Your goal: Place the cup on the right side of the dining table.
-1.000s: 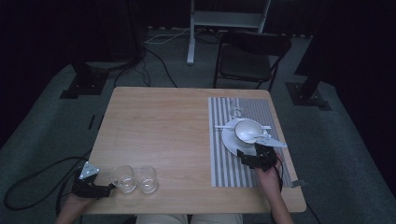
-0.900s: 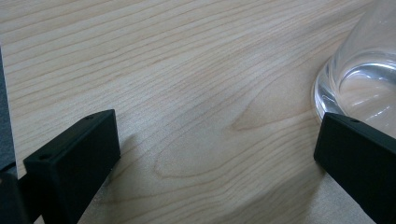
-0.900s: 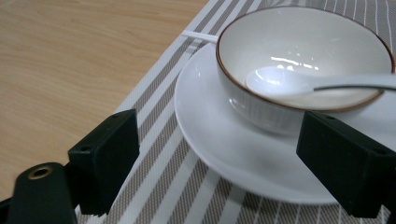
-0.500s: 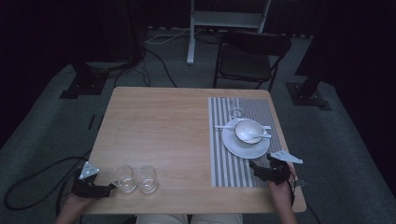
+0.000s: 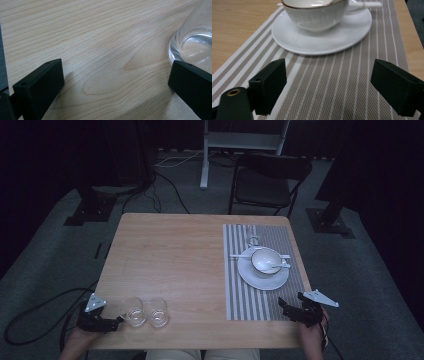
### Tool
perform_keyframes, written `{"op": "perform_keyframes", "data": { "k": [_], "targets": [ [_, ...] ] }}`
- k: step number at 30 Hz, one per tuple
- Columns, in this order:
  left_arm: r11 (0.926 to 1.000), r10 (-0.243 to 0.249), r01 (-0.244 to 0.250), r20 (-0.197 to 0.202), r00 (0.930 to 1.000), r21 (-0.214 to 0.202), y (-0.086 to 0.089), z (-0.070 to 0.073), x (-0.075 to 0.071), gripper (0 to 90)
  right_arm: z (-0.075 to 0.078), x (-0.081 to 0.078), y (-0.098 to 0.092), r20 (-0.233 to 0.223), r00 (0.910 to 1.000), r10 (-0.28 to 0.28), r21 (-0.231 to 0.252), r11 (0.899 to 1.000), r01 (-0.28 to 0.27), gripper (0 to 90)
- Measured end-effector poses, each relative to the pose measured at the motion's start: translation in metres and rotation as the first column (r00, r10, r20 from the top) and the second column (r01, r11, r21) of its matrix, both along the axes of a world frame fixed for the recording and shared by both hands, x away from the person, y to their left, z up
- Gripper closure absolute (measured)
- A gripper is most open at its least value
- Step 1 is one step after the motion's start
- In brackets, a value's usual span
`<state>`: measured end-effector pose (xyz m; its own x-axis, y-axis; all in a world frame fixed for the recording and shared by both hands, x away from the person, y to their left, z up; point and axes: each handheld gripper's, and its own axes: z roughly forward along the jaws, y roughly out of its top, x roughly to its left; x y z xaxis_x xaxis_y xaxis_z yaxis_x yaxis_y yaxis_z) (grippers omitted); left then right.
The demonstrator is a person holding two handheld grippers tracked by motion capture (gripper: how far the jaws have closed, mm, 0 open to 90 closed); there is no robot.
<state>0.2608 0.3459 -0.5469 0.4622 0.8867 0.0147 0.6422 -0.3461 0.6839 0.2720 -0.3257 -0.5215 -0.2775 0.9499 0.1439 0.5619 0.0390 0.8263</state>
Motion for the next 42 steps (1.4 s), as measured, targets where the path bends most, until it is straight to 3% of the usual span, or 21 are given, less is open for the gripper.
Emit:
{"op": "perform_keyframes", "data": {
  "k": [4, 12, 20, 26, 32, 38, 42],
  "targets": [
    [1.0000, 0.000, 0.000, 0.000, 1.0000, 0.000, 0.000, 0.000, 0.000, 0.6, -0.005, -0.006, -0.009, -0.008, 0.9996, -0.025, 0.024, 0.999, 0.026, 12.9],
    [1.0000, 0.000, 0.000, 0.000, 1.0000, 0.000, 0.000, 0.000, 0.000, 0.6, -0.012, -0.020, -0.022, -0.007, 0.9981, -0.062, 0.016, 0.998, 0.062, 12.8],
    [1.0000, 0.000, 0.000, 0.000, 1.0000, 0.001, 0.000, 0.000, 0.000, 0.6, -0.017, -0.032, -0.030, 0.000, 0.9968, -0.080, -0.022, 0.997, 0.080, 12.9],
    [1.0000, -0.001, 0.001, 0.000, 1.0000, 0.001, 0.000, 0.000, 0.000, 0.6, -0.022, -0.041, -0.041, -0.002, 0.9940, -0.109, -0.009, 0.994, 0.109, 12.8],
    [1.0000, -0.001, 0.001, 0.000, 1.0000, 0.001, 0.000, 0.000, 0.000, 0.6, -0.025, -0.046, -0.052, 0.009, 0.9879, -0.155, -0.006, 0.988, 0.155, 12.9],
    [1.0000, -0.001, 0.001, 0.000, 1.0000, 0.001, 0.000, 0.000, 0.000, 0.6, -0.029, -0.048, -0.060, 0.015, 0.9873, -0.158, 0.035, 0.987, 0.157, 12.9],
    [1.0000, -0.001, 0.001, 0.000, 1.0000, 0.001, 0.000, 0.000, 0.000, 0.6, -0.031, -0.047, -0.059, 0.006, 0.9880, -0.154, 0.024, 0.988, 0.154, 12.9]
  ]
}}
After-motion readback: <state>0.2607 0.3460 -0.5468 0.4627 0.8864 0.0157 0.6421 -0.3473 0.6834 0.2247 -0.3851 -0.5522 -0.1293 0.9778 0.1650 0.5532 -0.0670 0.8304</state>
